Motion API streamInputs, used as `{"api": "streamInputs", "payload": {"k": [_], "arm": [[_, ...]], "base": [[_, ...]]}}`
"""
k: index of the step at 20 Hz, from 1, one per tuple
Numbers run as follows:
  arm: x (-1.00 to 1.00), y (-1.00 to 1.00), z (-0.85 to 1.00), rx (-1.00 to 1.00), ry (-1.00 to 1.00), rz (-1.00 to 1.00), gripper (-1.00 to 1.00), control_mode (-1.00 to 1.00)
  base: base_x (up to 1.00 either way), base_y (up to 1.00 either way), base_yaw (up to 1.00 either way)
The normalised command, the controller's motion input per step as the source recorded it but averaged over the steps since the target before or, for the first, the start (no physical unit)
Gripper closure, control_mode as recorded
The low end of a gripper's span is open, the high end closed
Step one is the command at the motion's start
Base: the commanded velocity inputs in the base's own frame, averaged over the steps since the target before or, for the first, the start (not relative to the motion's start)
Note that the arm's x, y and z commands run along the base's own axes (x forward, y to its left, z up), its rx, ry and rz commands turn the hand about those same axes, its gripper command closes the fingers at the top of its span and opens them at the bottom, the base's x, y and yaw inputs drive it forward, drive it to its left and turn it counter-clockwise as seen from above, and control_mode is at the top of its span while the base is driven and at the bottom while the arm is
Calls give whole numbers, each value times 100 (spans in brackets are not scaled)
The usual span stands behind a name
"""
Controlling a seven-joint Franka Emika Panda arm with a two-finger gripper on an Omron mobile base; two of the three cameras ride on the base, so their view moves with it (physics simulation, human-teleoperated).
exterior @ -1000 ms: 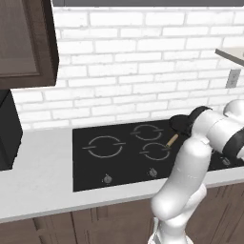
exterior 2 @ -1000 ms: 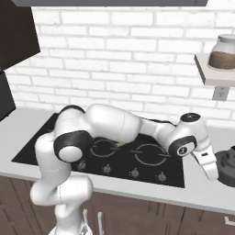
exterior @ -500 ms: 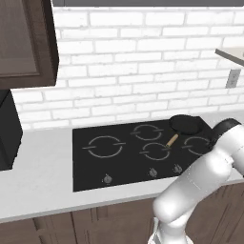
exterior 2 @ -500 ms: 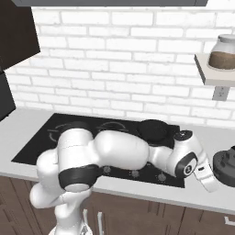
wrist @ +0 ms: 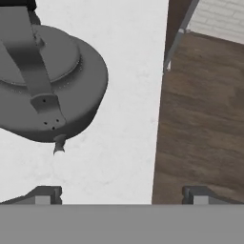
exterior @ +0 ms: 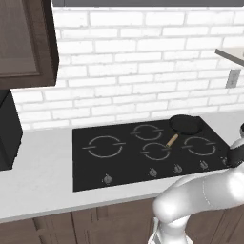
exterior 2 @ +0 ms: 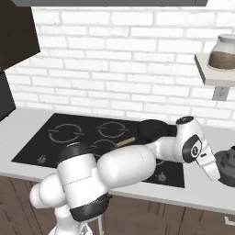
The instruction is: Pick the kettle from the counter and place it on a stove burner. Then turn the burner on.
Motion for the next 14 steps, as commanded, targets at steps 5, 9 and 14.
{"api": "streamInputs", "payload": {"k": [5,9,14], "arm": [[12,0,19,3,6,0,-100,-100],[25,0,-3,5,-1,0,-100,-100],[30,-2,-3,8,-14,6,-100,-100]], "base": [[0,0,0],[0,0,0],[0,0,0]]}}
